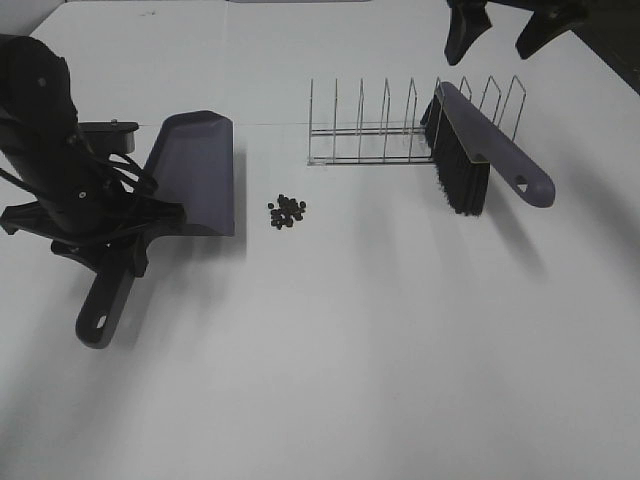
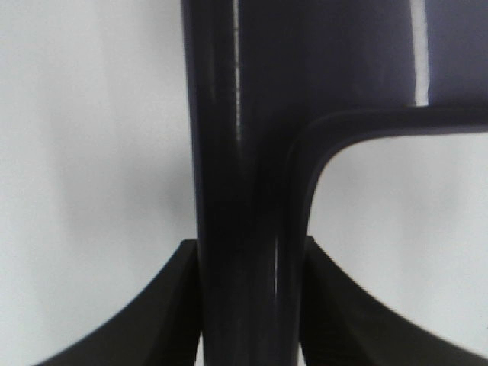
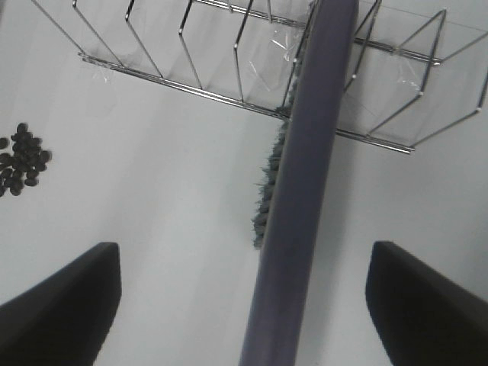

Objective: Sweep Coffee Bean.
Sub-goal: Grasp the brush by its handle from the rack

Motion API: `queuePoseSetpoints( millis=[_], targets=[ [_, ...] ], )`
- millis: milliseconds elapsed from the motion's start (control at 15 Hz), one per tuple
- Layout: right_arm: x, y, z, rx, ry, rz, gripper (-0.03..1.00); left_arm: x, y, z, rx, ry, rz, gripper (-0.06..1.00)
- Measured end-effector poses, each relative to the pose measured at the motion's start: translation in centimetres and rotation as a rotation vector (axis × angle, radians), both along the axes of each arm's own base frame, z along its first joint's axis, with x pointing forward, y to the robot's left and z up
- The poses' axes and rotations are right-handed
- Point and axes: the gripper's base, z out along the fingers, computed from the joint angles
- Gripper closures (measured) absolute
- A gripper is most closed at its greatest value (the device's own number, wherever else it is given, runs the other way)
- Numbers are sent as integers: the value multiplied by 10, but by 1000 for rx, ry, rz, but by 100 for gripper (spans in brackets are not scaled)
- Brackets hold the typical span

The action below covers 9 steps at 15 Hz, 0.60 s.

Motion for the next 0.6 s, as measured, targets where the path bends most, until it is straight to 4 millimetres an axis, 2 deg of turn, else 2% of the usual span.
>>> queuePoseSetpoints(
  millis=[267,400,467,600],
  targets=[
    [19,0,-52,-43,107,-16,22,0,0,0,-1,0,1,60],
    [22,0,-68,-57,139,-16,23,0,0,0,0,1,1,60],
    [27,0,-88,-66,158,-17,23,0,0,0,0,3,1,60],
    [32,0,-98,-71,135,-19,24,0,0,0,1,4,-1,60]
  ],
)
